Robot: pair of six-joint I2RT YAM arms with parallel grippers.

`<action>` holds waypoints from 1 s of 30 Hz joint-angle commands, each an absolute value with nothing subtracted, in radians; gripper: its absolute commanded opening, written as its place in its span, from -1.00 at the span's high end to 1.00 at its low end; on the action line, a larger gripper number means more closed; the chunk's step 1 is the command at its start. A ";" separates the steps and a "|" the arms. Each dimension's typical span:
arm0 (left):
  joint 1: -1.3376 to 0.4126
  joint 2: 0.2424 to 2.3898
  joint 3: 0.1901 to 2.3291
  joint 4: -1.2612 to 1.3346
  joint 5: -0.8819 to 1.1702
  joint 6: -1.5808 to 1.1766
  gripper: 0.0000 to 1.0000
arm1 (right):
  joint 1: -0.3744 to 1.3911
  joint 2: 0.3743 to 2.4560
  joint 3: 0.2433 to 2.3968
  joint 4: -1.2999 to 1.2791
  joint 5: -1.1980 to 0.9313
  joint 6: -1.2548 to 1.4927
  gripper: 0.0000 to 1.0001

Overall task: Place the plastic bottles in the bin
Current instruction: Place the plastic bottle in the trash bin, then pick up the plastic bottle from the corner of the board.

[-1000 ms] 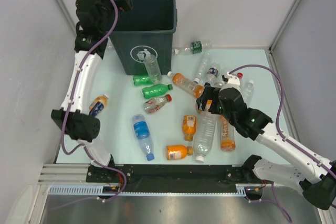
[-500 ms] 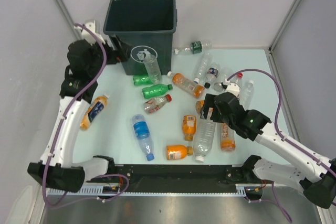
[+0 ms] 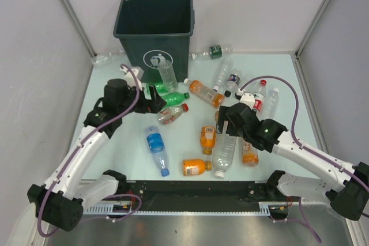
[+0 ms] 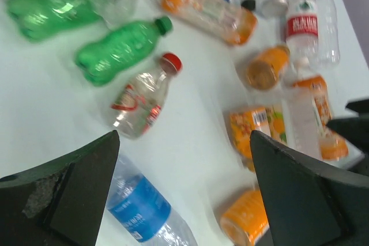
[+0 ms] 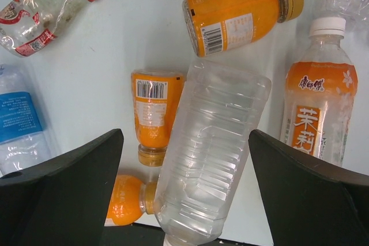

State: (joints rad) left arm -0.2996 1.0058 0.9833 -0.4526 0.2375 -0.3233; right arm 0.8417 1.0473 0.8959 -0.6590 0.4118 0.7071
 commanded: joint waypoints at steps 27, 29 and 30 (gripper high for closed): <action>-1.146 1.253 0.807 -0.451 -0.063 -0.311 -0.99 | 0.764 0.850 0.896 -0.692 0.408 0.744 -0.93; -1.167 1.278 0.810 -0.454 -0.054 -0.299 -0.99 | 0.764 0.842 0.896 -0.698 0.413 0.750 -0.93; -1.192 1.284 0.810 -0.453 -0.051 -0.279 -0.99 | 0.762 0.839 0.896 -0.704 0.413 0.753 -0.93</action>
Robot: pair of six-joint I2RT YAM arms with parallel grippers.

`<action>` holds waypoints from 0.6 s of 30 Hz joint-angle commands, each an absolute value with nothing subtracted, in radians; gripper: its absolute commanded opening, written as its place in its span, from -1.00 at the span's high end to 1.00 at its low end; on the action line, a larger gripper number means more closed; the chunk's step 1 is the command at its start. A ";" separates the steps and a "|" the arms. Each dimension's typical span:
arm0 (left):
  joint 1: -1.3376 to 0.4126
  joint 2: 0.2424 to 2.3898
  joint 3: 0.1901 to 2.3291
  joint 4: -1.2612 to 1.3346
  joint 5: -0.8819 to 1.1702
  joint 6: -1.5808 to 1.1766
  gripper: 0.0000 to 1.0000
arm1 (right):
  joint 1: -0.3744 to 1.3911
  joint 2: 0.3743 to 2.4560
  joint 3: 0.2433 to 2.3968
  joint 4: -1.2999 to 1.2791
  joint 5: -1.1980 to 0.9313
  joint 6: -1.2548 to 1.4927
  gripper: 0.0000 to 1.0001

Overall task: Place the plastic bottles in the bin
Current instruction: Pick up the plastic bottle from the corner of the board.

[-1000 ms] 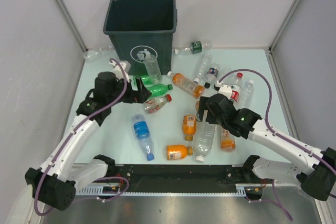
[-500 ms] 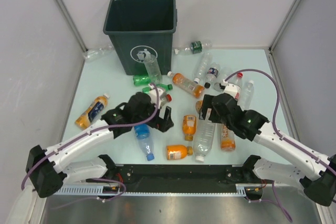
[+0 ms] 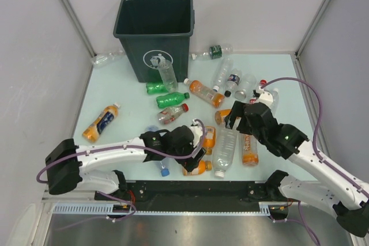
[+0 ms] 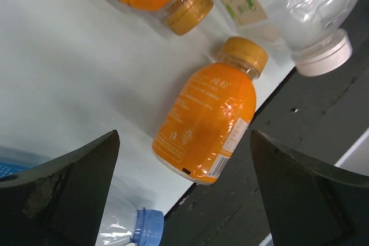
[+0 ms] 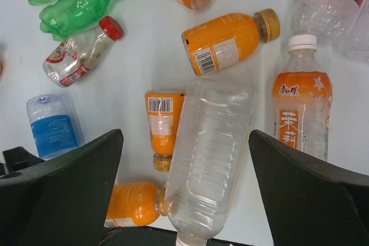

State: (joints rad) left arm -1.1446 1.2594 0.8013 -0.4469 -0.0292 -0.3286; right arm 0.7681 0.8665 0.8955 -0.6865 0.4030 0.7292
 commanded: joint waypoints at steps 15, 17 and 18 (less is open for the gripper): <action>-1.258 1.495 0.859 -0.462 -0.100 -0.201 -1.00 | 0.759 0.807 0.894 -0.741 0.442 0.765 -0.93; -1.261 1.503 0.864 -0.463 -0.107 -0.201 -0.99 | 0.759 0.808 0.894 -0.742 0.445 0.764 -0.93; -1.262 1.508 0.865 -0.466 -0.110 -0.201 -0.98 | 0.759 0.810 0.894 -0.741 0.446 0.765 -0.93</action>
State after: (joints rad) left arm -1.2507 1.4975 0.8169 -0.4618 -0.0826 -0.2256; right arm 0.7635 0.8230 0.8955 -0.7372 0.4118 0.7513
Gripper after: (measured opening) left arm 0.996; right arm 0.963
